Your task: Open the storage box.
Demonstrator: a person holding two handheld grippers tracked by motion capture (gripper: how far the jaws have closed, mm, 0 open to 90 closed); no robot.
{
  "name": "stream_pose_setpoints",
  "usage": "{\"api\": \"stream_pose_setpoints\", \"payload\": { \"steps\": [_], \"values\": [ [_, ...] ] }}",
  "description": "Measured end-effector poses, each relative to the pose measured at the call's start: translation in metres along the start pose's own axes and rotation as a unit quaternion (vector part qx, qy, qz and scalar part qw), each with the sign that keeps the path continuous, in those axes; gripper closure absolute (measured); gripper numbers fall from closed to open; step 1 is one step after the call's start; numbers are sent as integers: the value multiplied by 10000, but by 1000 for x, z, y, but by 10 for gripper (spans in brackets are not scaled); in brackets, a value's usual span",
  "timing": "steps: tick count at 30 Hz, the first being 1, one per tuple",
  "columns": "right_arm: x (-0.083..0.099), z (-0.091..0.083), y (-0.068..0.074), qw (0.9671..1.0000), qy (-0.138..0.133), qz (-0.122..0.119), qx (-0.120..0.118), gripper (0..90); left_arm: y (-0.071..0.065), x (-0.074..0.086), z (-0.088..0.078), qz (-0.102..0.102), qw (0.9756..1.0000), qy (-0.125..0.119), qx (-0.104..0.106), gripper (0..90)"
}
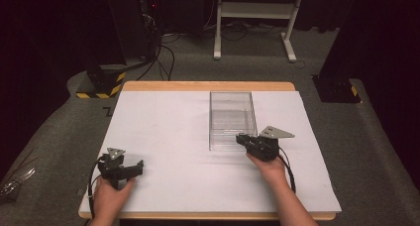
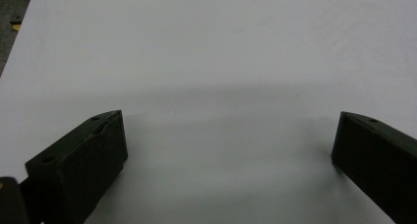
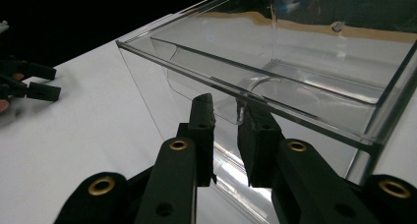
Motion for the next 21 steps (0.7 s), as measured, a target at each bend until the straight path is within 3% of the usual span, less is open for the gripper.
{"api": "stream_pose_setpoints", "payload": {
  "steps": [5,21],
  "values": [
    [1,-3,-1,9999,-9,-53,-140,801,0,0,0,1,10000,7,4,4],
    [8,-10,5,9996,14,-134,-231,820,0,0,0,0,10000,5,4,4]
  ]
}}
Point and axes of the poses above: each handheld gripper's, and its own axes: z roughly forward along the jaws, x roughly out of its underside, y roughly to its left, the point moved 9 cm from there along z, roughly forward along the jaws, and after that the axes turned 13 degrees about y, right-handed, at the moved point
